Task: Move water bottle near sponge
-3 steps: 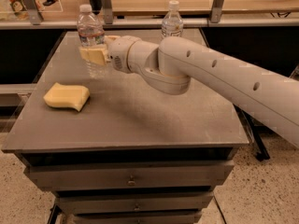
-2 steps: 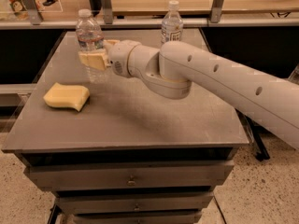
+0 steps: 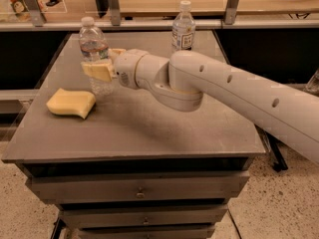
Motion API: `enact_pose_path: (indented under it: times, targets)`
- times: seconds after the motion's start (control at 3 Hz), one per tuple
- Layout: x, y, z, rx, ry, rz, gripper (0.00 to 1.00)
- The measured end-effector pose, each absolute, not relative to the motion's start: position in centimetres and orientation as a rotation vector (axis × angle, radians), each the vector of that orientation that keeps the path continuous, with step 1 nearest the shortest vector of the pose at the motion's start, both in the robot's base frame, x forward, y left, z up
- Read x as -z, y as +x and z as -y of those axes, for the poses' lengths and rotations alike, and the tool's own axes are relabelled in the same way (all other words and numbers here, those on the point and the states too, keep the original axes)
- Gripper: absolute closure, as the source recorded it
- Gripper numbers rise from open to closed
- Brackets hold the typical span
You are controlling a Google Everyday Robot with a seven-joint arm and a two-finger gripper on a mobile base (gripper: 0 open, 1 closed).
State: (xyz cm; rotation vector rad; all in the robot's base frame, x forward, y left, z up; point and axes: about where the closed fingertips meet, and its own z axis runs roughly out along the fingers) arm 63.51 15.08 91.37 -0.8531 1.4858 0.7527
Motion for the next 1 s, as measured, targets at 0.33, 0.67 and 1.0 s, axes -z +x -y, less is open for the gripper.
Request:
enact_pose_path:
  times: [0.33, 0.67, 1.0]
  targets:
    - [-91.10, 63.22, -15.27, -0.769, -0.854, -1.487, 0.84]
    - [-90.95, 63.04, -15.47, -0.802, -0.855, -1.494, 0.60]
    - [-90.77, 62.75, -15.78, -0.820, -0.882, -1.504, 0.37]
